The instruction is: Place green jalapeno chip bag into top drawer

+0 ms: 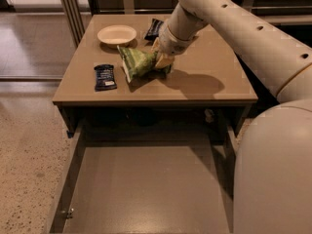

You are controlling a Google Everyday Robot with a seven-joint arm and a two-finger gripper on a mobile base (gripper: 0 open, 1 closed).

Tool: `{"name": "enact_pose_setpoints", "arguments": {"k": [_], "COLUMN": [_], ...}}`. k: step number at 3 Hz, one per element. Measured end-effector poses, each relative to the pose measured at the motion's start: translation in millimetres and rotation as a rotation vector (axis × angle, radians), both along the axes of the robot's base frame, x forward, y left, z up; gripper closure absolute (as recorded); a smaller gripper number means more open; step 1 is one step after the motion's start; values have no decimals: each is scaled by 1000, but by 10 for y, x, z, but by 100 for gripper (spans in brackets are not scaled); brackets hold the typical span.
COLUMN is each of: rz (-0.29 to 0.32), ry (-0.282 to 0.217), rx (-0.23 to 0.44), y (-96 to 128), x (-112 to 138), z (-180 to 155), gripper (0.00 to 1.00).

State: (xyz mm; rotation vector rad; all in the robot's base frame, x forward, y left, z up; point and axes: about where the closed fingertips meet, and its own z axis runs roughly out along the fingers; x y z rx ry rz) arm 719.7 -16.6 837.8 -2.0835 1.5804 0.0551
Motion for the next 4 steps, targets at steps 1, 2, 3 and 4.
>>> {"name": "enact_pose_setpoints", "arguments": {"k": [1,2,3,4], "rz": [0,14,17,15], "ry": [0,-8,-41,-81], "rx": [0,36,50,47], "y": [0,27,20,-21], "x": [0,-61,-247,-538], "z": [0,67,284,560], "gripper": [100,100,100,100]}}
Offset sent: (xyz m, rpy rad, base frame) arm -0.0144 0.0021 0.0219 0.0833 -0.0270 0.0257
